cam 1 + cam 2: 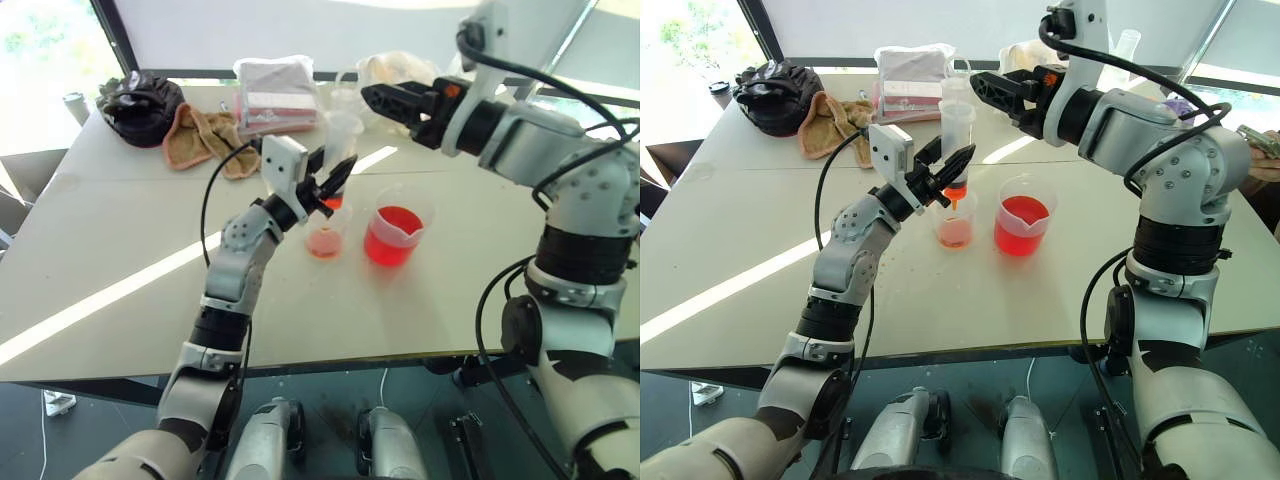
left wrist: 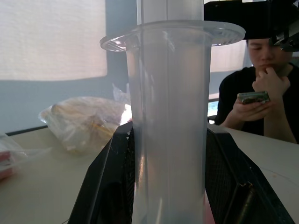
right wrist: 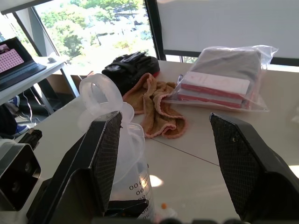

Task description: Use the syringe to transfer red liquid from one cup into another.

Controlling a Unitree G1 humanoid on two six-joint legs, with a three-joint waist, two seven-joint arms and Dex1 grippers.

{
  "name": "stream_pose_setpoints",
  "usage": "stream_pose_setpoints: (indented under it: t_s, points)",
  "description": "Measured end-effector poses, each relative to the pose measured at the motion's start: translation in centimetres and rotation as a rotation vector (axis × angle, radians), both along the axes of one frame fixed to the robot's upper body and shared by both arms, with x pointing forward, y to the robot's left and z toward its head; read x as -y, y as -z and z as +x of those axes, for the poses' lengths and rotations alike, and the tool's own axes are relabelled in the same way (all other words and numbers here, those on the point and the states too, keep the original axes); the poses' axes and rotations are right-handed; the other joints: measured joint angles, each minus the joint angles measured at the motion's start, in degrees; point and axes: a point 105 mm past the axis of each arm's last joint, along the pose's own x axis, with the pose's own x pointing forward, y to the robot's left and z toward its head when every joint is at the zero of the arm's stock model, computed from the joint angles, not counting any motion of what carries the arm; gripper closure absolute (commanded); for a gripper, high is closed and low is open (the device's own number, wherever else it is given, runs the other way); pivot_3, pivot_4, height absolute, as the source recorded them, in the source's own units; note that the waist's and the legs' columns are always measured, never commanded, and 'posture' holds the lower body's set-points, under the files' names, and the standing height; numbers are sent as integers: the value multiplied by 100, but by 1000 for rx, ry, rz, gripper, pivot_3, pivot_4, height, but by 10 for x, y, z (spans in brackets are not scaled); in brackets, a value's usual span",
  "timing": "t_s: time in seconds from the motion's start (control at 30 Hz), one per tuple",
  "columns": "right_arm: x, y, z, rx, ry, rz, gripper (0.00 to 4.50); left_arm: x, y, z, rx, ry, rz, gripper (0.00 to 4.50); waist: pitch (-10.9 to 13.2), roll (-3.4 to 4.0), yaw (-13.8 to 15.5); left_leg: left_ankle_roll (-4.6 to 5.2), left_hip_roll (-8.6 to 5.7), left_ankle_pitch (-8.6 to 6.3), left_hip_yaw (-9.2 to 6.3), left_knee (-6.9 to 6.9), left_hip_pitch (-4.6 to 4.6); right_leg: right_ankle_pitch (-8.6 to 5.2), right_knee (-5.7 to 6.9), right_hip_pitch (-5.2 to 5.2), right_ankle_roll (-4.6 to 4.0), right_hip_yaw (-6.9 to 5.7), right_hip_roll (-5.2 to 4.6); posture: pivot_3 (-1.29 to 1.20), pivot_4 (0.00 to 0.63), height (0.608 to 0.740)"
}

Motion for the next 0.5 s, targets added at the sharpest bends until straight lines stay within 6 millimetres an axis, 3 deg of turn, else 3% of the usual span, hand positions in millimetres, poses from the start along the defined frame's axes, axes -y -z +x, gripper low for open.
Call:
stream_pose_setpoints:
  t_s: [0.5]
  points:
    - [-12,-2,-6,23,-43,-6,1381,5,2,-2,1,17,14,3095,0,0,5,-6,0,4,0,-9,0,0,0,-5,0,0,1,0,150,740]
